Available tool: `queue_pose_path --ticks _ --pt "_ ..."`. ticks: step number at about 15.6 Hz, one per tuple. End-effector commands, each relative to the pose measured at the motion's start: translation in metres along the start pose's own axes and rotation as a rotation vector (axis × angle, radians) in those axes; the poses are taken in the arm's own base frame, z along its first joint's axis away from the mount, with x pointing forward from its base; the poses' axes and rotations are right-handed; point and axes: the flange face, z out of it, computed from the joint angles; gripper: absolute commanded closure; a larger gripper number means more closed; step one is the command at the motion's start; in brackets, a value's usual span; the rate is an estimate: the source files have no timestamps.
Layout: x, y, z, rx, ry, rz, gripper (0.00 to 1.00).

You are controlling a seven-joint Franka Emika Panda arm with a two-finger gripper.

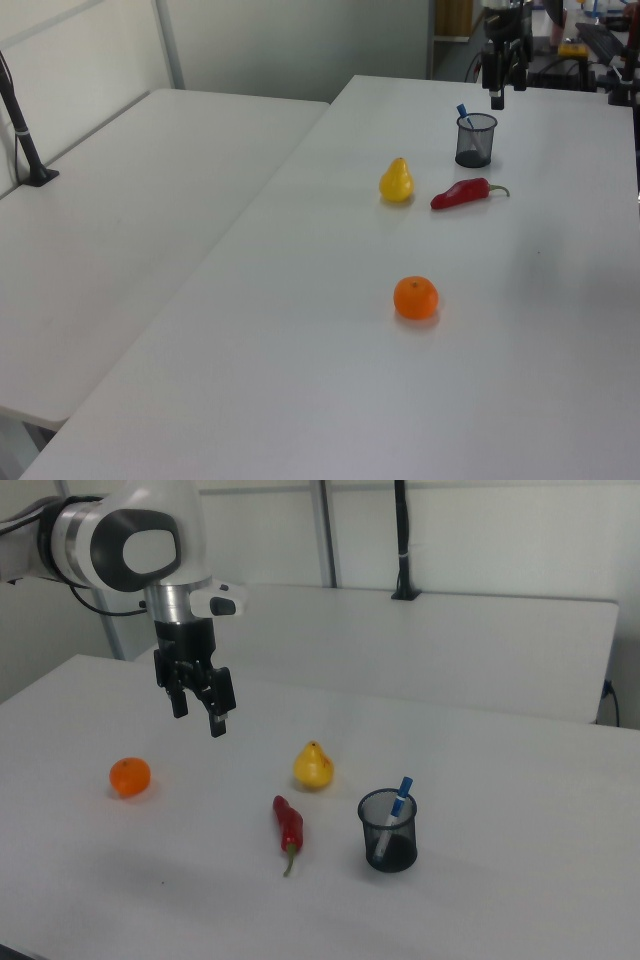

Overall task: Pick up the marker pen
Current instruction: 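Move the open gripper toward the black mesh pen cup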

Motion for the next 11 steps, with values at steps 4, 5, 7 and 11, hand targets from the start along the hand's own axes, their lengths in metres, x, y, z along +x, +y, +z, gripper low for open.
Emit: queue_pose_path --ticks 4,5,7,11 --pt "-0.0095 0.0022 -0.005 0.019 -0.013 -0.009 0.0" --pt "-0.0095 0.0022 -0.005 0.019 -0.013 -0.008 0.0" --pt "-0.0127 0.0027 -0.0038 0.015 -0.04 -0.012 0.0" --pt "-0.0131 0.0027 -0.0024 0.014 -0.049 -0.017 0.0"
